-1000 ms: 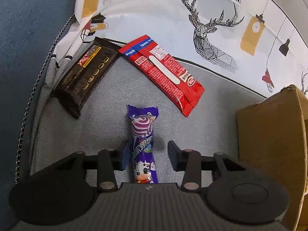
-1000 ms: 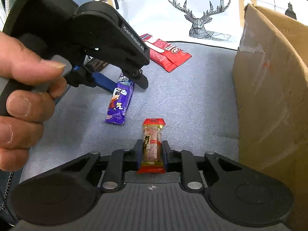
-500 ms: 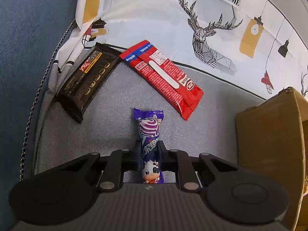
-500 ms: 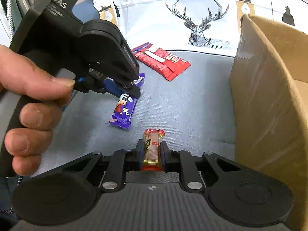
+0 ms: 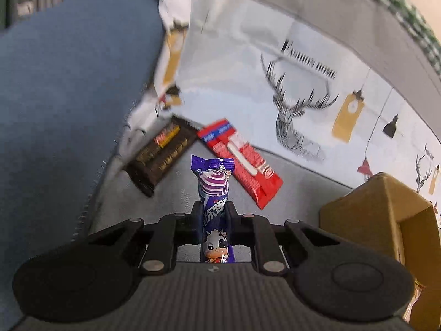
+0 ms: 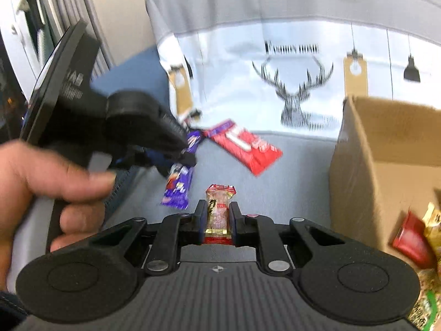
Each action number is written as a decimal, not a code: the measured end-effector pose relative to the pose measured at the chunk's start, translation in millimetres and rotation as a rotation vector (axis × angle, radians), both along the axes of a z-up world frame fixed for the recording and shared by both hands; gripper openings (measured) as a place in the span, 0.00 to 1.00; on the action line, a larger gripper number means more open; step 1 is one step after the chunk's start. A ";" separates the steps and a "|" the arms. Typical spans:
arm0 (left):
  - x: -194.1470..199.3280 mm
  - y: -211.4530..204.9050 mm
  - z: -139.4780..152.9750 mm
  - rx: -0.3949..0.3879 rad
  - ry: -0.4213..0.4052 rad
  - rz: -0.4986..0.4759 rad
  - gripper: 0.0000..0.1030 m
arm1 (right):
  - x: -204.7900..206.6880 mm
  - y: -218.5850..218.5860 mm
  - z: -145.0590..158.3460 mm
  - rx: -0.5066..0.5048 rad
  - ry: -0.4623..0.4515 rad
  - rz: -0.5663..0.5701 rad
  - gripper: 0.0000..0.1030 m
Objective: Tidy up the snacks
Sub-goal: 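Carry the purple bar with left tool while right tool carries red bar over box, then open both tools above the box to drop the two bars, then move both tools back toward the red packet and dark chocolate bar, then grasp the long red packet with right tool while left tool grasps dark chocolate bar, then lift the red packet with right tool while left tool lifts the chocolate bar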
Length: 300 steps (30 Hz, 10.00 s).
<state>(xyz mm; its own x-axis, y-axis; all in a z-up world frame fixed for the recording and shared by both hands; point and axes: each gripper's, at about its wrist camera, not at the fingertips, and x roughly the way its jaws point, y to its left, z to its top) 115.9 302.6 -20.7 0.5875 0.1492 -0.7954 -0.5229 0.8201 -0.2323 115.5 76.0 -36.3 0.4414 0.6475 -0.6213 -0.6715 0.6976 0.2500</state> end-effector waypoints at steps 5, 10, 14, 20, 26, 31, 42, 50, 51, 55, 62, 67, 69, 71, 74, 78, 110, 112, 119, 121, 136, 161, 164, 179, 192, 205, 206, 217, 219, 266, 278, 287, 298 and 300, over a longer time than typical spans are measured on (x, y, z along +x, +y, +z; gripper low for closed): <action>-25.3 -16.5 47.8 0.061 -0.105 0.066 0.17 | -6.2 -17.1 21.1 0.078 -0.054 -0.003 0.16; -41.4 -59.9 78.9 0.117 -0.241 0.062 0.17 | -10.2 -47.5 43.3 0.154 -0.129 -0.018 0.16; -40.4 -81.1 71.4 0.100 -0.284 0.044 0.17 | -12.4 -79.7 58.6 0.203 -0.221 -0.031 0.16; -15.8 -98.3 62.9 0.075 -0.319 -0.017 0.17 | -1.3 -123.2 69.3 0.225 -0.343 -0.092 0.16; 6.9 -112.8 52.4 0.048 -0.328 -0.075 0.17 | 31.4 -145.3 58.6 0.141 -0.374 -0.235 0.16; 11.8 -125.9 50.4 0.050 -0.358 -0.129 0.17 | 63.3 -161.2 42.0 0.104 -0.257 -0.352 0.16; 6.0 -166.8 60.1 0.037 -0.474 -0.295 0.17 | 76.2 -177.3 26.3 0.064 -0.208 -0.438 0.16; -5.2 -205.5 68.1 0.119 -0.573 -0.424 0.17 | 78.8 -189.4 29.2 0.072 -0.228 -0.519 0.16; -7.5 -208.3 69.6 0.128 -0.590 -0.430 0.17 | 77.1 -190.6 30.4 0.072 -0.245 -0.538 0.16; -12.0 -214.8 72.6 0.128 -0.629 -0.449 0.17 | 70.3 -199.4 39.0 0.090 -0.337 -0.621 0.16; -6.3 -223.9 69.0 0.065 -0.598 -0.541 0.18 | 61.1 -211.9 49.0 0.131 -0.444 -0.697 0.17; 0.7 -221.0 62.2 0.066 -0.551 -0.538 0.45 | 54.4 -213.4 52.5 0.129 -0.494 -0.731 0.57; 1.8 -210.3 61.5 0.038 -0.555 -0.500 0.45 | 53.6 -212.7 52.1 0.131 -0.492 -0.730 0.59; 3.5 -197.7 61.3 0.013 -0.561 -0.452 0.45 | 54.3 -210.0 52.0 0.131 -0.484 -0.725 0.59; 1.8 -179.5 61.9 0.012 -0.576 -0.380 0.45 | 55.4 -203.2 52.6 0.136 -0.467 -0.713 0.60; -5.3 -161.3 65.1 0.119 -0.550 -0.324 0.39 | 57.5 -184.0 53.2 0.136 -0.436 -0.664 0.61; 66.8 19.3 -69.1 0.357 0.077 -0.126 0.71 | 48.5 -27.3 26.3 0.141 -0.022 -0.126 0.53; 70.9 16.3 -77.6 0.391 0.125 -0.141 0.71 | 48.6 -24.3 23.5 0.141 -0.005 -0.123 0.54; 69.7 31.1 -91.2 0.314 0.175 -0.080 0.55 | 45.3 -13.6 17.5 0.123 0.007 -0.103 0.56; 66.6 37.7 -86.4 0.290 0.178 -0.048 0.34 | 44.5 -11.7 16.4 0.118 0.009 -0.099 0.56; 46.3 68.3 -52.0 -0.072 0.009 0.171 0.15 | 54.8 4.4 24.9 0.026 0.014 -0.088 0.66; 62.6 65.9 -74.0 -0.072 -0.019 0.173 0.74 | 171.9 144.8 -100.2 -0.396 0.139 0.089 0.50; 64.2 63.0 -79.4 -0.037 -0.014 0.147 0.78 | 168.9 131.0 -94.1 -0.372 0.188 0.031 0.47; 71.1 31.9 -103.2 0.249 0.084 0.020 0.81 | 29.2 33.9 -21.3 -0.297 0.149 -0.083 0.46; 23.0 25.6 -84.2 -0.014 0.077 0.071 0.42 | -85.4 -43.6 0.0 -0.197 0.038 0.042 0.46; -124.3 -43.6 -52.1 -0.261 0.076 0.151 0.42 | -121.6 -50.9 -34.7 -0.149 0.076 0.049 0.46; -135.7 -47.3 -50.7 -0.254 0.060 0.175 0.42 | -124.1 -50.9 -36.9 -0.162 0.068 0.049 0.46; -192.8 -92.3 -71.1 -0.145 0.000 0.033 0.42 | -134.1 -75.6 -61.5 -0.202 0.040 0.063 0.23; -195.8 -96.1 -73.2 -0.099 0.001 0.020 0.42 | -126.3 -78.2 -65.4 -0.200 0.077 0.049 0.27; -208.3 -110.8 -81.7 -0.074 0.004 0.041 0.59 | -137.1 -64.1 -85.5 -0.291 0.013 0.108 0.48; -206.8 -112.9 -82.3 -0.043 0.011 0.024 0.39 | -135.6 -70.2 -88.7 -0.265 0.022 0.086 0.47; -205.1 -115.0 -81.9 -0.042 0.017 0.014 0.40 | -140.1 -67.9 -93.6 -0.288 0.009 0.103 0.48; -205.0 -117.5 -82.0 -0.024 0.023 0.004 0.40 | -140.7 -67.3 -94.9 -0.295 0.000 0.108 0.48; -205.7 -117.2 -81.7 -0.025 0.019 0.005 0.40 | -141.0 -67.5 -94.9 -0.292 -0.001 0.105 0.48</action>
<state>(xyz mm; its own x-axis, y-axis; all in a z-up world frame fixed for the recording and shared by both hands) -89.7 185.4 -102.4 0.5713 0.1322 -0.8100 -0.5316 0.8116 -0.2425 -25.5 8.5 -131.2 0.3824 0.4834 -0.7875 -0.7437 0.6668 0.0482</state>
